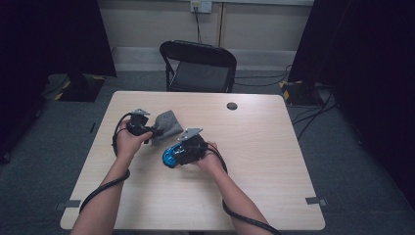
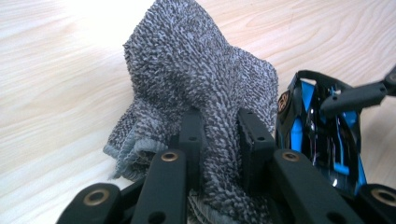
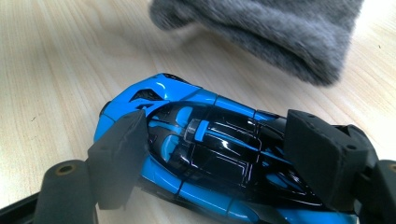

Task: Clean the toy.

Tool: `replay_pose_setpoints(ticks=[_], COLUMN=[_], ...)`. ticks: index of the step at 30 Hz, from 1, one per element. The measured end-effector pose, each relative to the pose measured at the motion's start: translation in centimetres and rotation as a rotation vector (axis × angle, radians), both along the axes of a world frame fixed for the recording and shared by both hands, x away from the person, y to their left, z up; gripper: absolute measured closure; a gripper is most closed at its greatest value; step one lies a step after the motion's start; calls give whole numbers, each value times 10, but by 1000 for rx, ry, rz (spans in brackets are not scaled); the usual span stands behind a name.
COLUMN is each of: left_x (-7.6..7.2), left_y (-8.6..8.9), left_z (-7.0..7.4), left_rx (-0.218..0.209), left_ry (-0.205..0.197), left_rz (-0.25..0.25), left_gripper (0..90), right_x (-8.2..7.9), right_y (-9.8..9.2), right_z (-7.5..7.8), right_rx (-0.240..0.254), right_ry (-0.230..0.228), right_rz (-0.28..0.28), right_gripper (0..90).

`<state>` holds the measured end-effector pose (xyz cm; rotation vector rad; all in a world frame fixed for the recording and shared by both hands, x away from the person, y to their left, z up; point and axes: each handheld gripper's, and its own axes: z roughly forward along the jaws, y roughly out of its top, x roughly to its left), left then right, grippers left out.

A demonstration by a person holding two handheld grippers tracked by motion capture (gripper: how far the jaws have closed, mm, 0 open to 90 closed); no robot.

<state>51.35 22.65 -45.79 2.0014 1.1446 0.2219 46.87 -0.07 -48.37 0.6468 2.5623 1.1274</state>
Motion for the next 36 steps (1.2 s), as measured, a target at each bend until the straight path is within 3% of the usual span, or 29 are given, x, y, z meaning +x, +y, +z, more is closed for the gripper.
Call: replay_pose_setpoints(ticks=[5, 11, 13, 14, 17, 23, 36], left_x=[7, 16, 17, 17, 16, 15, 6], left_y=[-15, -32, -40, -43, -49, -47, -35], left_z=[-5, -14, -19, -20, -24, -23, -21], left_rx=[-8, 15, 18, 43, 61, 76, 70], left_ry=[8, 24, 36, 45, 52, 65, 77], left_rz=[-23, -40, -71, -96, -110, -140, -153], left_gripper=[741, 741, 741, 741, 742, 744, 748], right_x=[0, 1, 0, 0, 1, 0, 0], right_y=[0, 0, 0, -1, -1, 0, 0], right_z=[0, 0, 0, 0, 0, 0, 0], right_rx=[-2, 2, 5, 5, 3, 1, -2], right_ry=[3, 6, 3, 0, -1, -1, 3], right_rz=[-2, 2, 3, 3, 4, 3, 4], right_gripper=[220, 221, 221, 221, 222, 222, 222])
